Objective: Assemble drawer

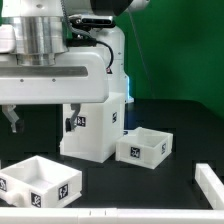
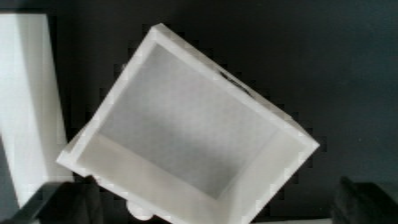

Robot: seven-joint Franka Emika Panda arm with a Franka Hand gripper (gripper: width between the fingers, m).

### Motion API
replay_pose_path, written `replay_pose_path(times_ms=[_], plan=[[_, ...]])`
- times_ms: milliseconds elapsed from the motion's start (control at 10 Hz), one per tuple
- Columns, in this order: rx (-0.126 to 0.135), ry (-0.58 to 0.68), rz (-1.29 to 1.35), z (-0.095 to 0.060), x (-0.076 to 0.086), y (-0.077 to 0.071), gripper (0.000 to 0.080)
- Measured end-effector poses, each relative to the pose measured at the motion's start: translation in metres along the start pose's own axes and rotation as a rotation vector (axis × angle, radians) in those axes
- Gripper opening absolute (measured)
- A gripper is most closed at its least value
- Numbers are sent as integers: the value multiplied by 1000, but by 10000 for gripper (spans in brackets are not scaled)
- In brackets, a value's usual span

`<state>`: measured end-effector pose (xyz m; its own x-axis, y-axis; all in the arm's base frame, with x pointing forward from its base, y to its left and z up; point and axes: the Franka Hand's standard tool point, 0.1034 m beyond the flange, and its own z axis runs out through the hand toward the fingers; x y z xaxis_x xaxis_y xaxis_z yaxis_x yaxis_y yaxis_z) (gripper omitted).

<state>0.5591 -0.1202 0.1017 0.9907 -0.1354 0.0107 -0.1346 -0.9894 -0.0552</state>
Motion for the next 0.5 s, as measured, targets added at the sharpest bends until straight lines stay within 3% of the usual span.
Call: replay_pose_path(times_ms=[100, 300, 400, 500], plan=[[36, -25, 152, 0, -3, -1, 649], [153, -80, 461, -2, -8, 5, 649], [198, -86, 578, -3, -7, 12, 649], [155, -41, 587, -2, -2, 8, 649]])
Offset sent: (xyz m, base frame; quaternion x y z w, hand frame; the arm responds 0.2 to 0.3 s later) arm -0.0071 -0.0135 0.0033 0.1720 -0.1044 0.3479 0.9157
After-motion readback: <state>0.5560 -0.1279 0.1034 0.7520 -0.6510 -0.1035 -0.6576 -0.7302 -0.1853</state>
